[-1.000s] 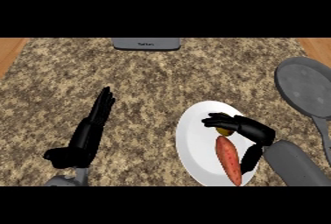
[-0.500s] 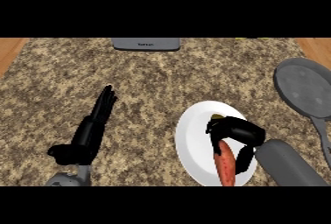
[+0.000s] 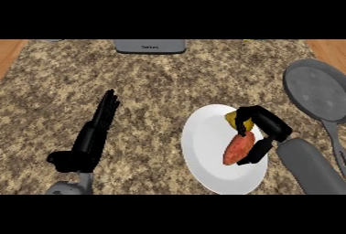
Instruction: Pick the sweet potato from the plate and place it in the pan
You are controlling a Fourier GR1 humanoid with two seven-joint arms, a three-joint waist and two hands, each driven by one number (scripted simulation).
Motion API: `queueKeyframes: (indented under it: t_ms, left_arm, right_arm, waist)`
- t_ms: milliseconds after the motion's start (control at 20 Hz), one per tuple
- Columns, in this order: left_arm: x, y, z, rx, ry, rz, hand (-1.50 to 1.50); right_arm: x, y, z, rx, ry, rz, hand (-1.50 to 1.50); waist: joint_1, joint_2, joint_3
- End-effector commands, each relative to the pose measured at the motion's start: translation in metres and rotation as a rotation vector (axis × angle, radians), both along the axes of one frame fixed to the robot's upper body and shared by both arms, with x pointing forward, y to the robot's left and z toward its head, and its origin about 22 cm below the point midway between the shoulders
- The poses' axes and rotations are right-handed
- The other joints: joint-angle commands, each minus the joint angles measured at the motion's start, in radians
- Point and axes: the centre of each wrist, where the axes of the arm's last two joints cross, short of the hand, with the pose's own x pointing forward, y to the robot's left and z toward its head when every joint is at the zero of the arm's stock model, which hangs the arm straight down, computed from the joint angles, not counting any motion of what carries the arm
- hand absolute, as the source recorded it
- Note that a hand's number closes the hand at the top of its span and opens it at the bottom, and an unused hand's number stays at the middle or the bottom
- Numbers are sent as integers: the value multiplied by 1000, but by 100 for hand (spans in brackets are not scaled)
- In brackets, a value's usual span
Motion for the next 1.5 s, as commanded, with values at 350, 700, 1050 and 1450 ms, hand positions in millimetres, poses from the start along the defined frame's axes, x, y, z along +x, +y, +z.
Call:
queueKeyframes:
  t_ms: [350,700,1050,1450]
  left_arm:
    - [-1,3,-2,15,10,-3,0]
    - [2,-7,-7,14,12,-17,0]
    - [-13,-9,2,-1,6,16,0]
    - [-10,12,-5,-11,4,-19,0]
  right_arm:
    - [57,-54,76,-322,-99,-1096,150]
    - [103,35,139,-257,-250,-1443,150]
    - [107,33,152,-172,-216,-1680,150]
    - [83,-41,98,-211,-343,-1819,150]
  waist:
    - [18,14,6]
    - [31,23,14]
    - [15,24,22]
    - [21,31,22]
